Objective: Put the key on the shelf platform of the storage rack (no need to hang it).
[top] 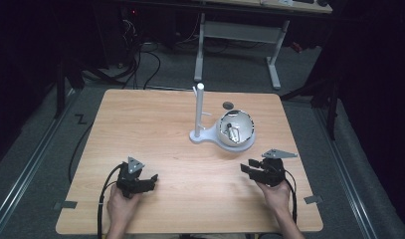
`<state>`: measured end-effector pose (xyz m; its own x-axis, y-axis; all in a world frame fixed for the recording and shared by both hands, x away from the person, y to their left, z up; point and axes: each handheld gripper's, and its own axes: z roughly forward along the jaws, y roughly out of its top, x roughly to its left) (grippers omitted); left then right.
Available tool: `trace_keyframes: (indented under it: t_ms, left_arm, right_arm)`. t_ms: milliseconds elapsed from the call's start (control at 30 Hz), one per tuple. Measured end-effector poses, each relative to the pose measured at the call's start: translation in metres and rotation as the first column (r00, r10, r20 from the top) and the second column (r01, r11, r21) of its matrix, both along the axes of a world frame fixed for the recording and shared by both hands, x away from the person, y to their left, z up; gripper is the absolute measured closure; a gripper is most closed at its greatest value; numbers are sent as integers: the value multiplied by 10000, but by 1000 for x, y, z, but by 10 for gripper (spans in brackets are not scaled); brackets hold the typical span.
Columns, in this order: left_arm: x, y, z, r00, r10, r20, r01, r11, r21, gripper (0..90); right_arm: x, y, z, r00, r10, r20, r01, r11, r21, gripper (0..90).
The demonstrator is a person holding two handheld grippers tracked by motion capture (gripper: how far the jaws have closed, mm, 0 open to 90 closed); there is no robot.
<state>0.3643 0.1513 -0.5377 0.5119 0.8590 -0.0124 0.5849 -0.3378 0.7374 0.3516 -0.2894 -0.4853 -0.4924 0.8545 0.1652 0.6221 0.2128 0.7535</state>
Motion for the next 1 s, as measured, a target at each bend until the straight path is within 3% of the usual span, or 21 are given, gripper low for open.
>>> trace_keyframes:
  t_ms: [267,700,1000]
  left_arm:
    - [0,0,0,10000,3,1,-3,10000,-6,209]
    - [0,0,0,10000,1,1,-1,10000,-3,209]
    - [0,0,0,10000,-2,-3,2,10000,2,209]
  right_arm:
    - [1,9,-8,9997,190,-135,-192,9997,-150,546]
    - [1,14,-25,9998,-13,-195,9,9998,-209,545]
    - [3,18,-36,9997,-176,-168,164,9977,-650,530]
